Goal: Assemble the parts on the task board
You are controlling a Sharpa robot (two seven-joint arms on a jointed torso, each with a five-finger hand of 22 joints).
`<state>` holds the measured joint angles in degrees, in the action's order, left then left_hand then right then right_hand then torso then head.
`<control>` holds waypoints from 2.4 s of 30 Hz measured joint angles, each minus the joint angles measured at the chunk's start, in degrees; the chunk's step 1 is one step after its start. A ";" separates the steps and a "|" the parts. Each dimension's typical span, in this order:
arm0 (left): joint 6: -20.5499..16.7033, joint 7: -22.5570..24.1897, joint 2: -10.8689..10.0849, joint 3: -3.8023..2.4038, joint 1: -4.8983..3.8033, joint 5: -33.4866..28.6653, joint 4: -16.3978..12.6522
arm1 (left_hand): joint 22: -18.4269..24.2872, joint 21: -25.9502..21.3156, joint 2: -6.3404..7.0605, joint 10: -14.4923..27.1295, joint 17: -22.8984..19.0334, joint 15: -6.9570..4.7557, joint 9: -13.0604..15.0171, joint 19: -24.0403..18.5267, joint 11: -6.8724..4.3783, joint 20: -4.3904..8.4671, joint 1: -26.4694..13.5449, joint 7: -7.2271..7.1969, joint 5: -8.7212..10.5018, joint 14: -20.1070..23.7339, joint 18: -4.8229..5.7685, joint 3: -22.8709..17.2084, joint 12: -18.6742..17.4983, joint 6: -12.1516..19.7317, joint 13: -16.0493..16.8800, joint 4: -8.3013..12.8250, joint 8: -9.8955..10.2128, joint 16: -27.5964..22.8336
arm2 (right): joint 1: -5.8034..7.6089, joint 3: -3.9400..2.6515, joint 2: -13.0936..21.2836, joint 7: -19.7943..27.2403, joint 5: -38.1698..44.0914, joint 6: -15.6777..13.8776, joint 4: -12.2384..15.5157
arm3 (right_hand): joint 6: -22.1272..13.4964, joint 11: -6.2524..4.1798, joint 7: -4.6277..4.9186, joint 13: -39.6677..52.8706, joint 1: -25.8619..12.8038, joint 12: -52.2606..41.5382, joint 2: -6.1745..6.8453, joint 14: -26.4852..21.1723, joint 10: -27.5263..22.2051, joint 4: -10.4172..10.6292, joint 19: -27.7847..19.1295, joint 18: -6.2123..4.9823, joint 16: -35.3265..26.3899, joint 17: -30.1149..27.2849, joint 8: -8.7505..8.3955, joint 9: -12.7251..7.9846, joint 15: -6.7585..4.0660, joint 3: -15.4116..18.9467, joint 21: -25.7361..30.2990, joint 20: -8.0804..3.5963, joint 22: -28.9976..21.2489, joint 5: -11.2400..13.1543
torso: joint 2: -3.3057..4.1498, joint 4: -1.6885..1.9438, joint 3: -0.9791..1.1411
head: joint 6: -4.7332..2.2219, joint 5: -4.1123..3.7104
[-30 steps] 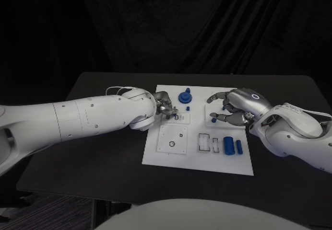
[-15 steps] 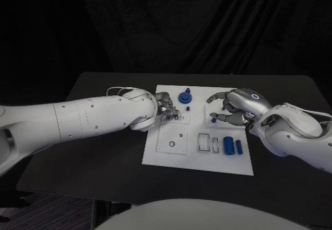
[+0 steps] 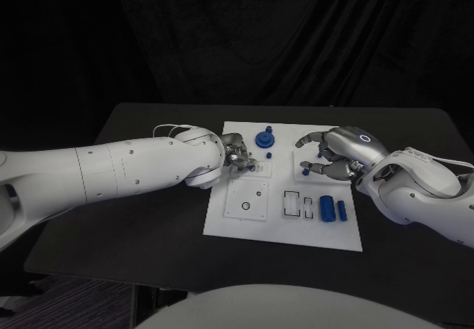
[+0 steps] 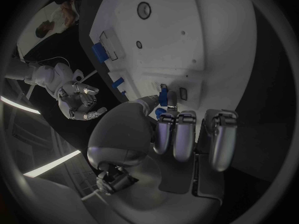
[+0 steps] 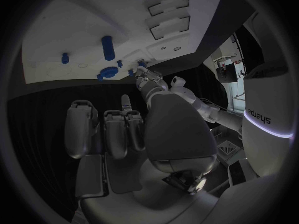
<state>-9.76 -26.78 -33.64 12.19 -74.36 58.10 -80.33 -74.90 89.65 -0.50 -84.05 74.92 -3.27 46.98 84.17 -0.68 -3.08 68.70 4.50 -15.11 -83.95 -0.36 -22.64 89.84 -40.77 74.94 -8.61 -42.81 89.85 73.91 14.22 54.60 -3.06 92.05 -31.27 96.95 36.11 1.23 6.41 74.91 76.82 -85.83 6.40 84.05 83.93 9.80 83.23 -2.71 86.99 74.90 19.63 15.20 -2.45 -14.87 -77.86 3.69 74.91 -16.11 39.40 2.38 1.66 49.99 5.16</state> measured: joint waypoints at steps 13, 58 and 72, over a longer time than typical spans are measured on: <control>0.84 0.18 0.39 -0.01 0.02 0.03 0.68 | 0.00 -0.25 -0.30 0.00 0.00 -0.20 1.96 -0.21 0.01 0.21 -1.65 -1.63 1.71 -0.21 0.00 1.61 0.00 -1.64 0.00 -2.88 1.29 0.00 | -0.01 0.00 -0.02 -0.07 -0.01 0.11 -0.04 | 0.00 0.00 0.00 0.00 0.00 0.00 0.00 0.00 0.00 0.00 0.00 0.00 -0.22 0.00 0.00 0.00 0.00 0.00 0.00 0.00 0.00 0.00 | -0.03 -0.02 0.02 | 0.00 0.04; 1.12 1.43 0.35 -0.01 0.09 0.08 1.71 | 0.00 -0.48 -5.21 0.13 -0.01 -0.19 10.70 -0.21 -0.12 0.20 -16.35 -1.64 7.65 -0.20 0.00 14.49 0.00 -3.47 0.00 -8.30 0.88 0.00 | -0.01 0.00 0.12 -0.76 -0.01 1.21 0.02 | 0.41 0.00 -0.01 0.00 0.23 0.23 -0.24 0.00 0.00 -0.16 0.00 0.01 -0.48 0.00 0.00 -0.37 0.00 -0.16 0.53 0.00 0.03 0.00 | -0.01 -0.02 0.02 | 0.00 0.19; 0.22 3.37 -0.80 0.01 0.10 0.09 1.04 | 0.00 -0.48 -7.33 0.13 -0.01 -0.38 13.42 -0.21 -0.12 0.20 -19.14 -1.88 3.51 -0.01 0.00 18.06 0.00 -3.23 0.00 -8.10 1.05 0.00 | -0.01 0.00 0.34 -0.94 -0.02 1.34 0.07 | 0.41 0.00 -0.01 0.00 0.54 0.20 -0.54 0.00 0.00 -0.32 0.00 0.01 -0.48 0.00 0.00 -0.43 0.00 -0.31 0.76 0.00 0.02 0.00 | 0.02 -0.03 0.00 | 0.00 0.55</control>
<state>-9.55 -23.41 -34.44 12.20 -74.26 58.19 -79.29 -74.90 89.17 -7.82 -83.91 74.91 -3.65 60.40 83.96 -0.80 -2.88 49.56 2.63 -11.60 -83.96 -0.36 -4.58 89.84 -44.00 74.94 -16.72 -41.76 89.85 73.90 14.22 54.95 -3.99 92.03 -29.93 97.02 36.52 1.23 6.40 74.90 77.36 -85.63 5.86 84.05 83.93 9.48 83.23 -2.70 86.51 74.90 19.63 14.77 -2.45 -15.19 -77.11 3.69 74.93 -16.11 39.42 2.36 1.66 49.99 5.72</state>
